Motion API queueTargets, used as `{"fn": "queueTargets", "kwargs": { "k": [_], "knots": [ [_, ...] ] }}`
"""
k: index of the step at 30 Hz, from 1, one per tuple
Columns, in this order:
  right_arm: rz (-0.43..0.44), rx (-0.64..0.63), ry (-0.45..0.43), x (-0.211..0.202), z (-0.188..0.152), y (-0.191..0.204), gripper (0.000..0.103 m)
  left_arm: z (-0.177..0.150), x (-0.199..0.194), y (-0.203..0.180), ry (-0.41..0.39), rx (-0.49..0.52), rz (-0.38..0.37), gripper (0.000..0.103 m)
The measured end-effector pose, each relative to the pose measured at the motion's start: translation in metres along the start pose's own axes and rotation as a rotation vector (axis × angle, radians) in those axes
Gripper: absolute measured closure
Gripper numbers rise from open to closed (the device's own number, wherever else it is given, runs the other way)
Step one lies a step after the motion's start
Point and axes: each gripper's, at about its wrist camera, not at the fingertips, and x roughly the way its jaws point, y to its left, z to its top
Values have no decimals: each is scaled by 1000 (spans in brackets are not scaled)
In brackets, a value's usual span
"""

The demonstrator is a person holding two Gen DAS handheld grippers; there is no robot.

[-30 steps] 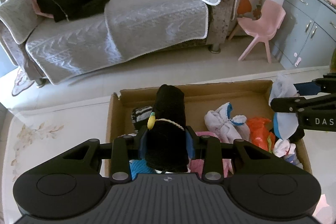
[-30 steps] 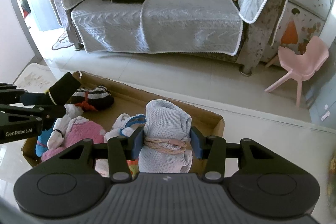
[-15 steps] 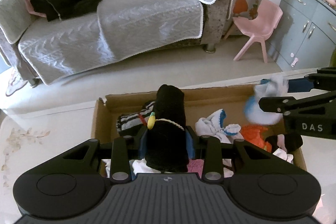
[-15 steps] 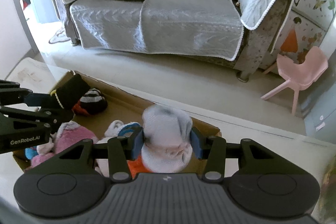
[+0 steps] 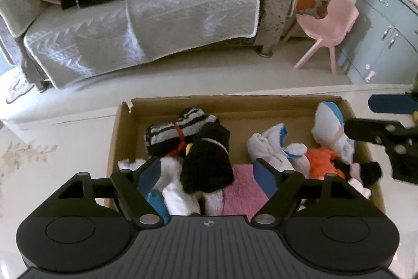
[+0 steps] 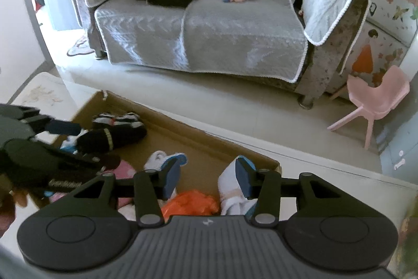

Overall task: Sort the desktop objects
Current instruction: 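Carry both held socks into the cardboard box and open both tools, then move both open tools back toward the black and white socks on the table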

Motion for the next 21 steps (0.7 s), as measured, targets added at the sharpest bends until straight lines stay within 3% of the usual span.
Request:
{"fn": "queueTargets", "kwargs": {
  "k": [4,8,10,15,21],
  "knots": [
    [58,13,-18,-33,-24,6,56,-19,-34,6,-35,-15,-23,20],
    [118,-9,-10,-66,-68,18,43,-63,-73,4,-69,6,-65,17],
    [133,-22,12,-77,-98,24,42,-89,-85,-5,-63,54,-91,17],
    [135,18,48,-87,-167,36,41,-137,-90,-43,-56,210,-98,17],
    [140,40,23,-80,-213,56,37,-160,-64,-50,5,171,-121,17]
  ]
}}
